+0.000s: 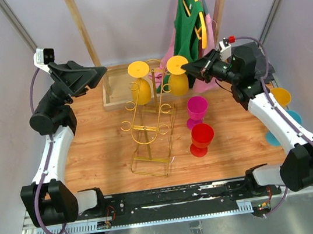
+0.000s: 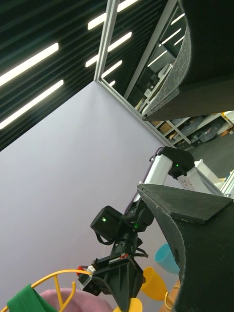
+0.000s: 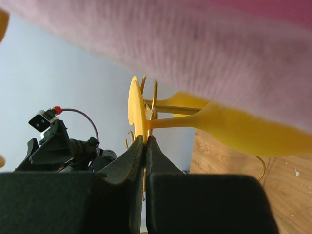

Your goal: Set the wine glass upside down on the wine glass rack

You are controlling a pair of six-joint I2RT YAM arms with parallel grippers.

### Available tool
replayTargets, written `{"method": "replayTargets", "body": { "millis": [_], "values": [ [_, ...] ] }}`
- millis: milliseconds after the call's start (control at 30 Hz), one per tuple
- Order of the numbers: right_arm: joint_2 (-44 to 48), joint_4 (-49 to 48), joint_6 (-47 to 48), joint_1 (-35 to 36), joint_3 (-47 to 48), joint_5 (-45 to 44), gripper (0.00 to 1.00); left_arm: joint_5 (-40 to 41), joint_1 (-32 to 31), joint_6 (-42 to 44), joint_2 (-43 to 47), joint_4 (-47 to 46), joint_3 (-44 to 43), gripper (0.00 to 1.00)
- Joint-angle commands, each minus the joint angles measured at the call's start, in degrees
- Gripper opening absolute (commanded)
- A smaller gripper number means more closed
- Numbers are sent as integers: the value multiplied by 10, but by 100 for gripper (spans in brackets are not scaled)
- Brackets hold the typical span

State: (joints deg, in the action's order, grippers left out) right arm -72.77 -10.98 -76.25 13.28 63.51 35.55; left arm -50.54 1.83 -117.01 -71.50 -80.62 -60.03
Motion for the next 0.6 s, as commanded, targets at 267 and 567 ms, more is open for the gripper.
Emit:
{"method": "replayTargets", "body": {
  "millis": [267,567],
  "values": [
    [-34,-53,-8,28,52,14,1,-10,4,13,13,0,7,59],
    [-31,-54,-10,40,36,13,1,-11,5,15,12,0,9,59]
  ]
}}
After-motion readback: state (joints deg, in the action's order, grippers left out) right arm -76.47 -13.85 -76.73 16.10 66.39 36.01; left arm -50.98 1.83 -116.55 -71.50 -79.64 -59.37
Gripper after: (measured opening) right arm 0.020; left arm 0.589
